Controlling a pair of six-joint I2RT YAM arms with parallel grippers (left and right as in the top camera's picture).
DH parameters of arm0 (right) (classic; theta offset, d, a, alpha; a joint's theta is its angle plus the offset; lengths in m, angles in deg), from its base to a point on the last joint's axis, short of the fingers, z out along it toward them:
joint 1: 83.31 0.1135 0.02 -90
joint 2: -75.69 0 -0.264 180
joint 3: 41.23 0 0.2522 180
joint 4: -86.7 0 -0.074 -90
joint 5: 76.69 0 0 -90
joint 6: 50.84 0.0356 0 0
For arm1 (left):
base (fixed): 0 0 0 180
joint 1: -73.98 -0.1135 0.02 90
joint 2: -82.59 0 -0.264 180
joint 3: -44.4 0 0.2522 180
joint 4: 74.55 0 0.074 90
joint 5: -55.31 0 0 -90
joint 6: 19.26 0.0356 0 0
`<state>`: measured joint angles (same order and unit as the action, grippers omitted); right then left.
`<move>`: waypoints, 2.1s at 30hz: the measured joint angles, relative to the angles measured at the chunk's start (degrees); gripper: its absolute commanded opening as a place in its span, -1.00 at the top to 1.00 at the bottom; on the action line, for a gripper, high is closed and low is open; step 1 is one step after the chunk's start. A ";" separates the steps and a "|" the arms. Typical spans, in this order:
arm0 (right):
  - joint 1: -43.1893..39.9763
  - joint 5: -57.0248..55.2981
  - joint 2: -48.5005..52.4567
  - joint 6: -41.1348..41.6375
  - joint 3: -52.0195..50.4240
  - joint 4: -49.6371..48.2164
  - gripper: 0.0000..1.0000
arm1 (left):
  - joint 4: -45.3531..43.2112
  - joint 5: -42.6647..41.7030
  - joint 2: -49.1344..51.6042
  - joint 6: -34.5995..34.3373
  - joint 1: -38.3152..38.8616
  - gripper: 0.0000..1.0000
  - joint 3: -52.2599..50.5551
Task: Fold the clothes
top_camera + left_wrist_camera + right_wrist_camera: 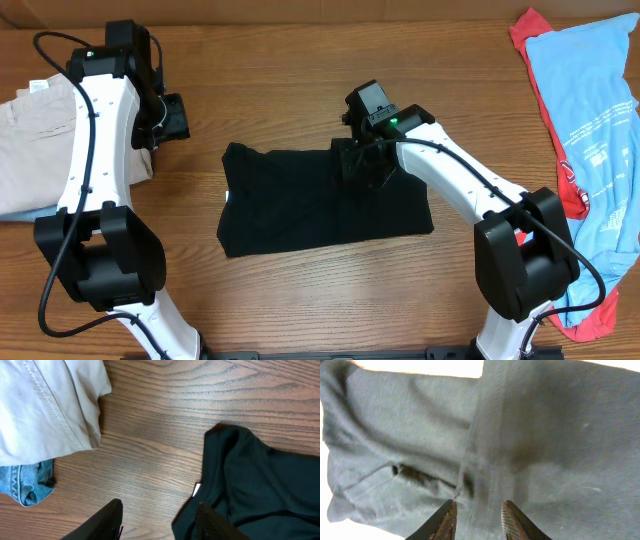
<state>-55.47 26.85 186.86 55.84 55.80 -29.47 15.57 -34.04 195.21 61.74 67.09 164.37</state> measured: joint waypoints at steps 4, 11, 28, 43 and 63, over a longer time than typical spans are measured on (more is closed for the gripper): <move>-0.15 0.48 0.00 -1.64 0.00 0.81 0.33 | -0.02 0.02 0.00 -0.02 0.00 -0.02 0.00; -2.16 -6.60 -1.14 -1.42 0.00 4.31 0.24 | 0.42 -0.26 0.00 0.02 0.00 -0.14 0.00; -7.56 -18.45 -6.40 1.14 0.70 13.33 -0.11 | -2.27 -17.75 0.00 8.98 0.00 -0.47 -11.13; -9.75 -19.15 -6.40 1.27 0.74 15.04 -0.12 | -23.28 -25.79 0.02 16.39 0.57 -0.52 -30.80; -9.75 -19.15 -6.40 1.29 0.74 15.65 -0.12 | -29.97 -26.49 -0.11 14.84 8.04 0.41 -36.33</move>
<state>-65.22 7.71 180.46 57.13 56.54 -13.82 -14.40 -60.54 195.10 76.58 75.13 128.05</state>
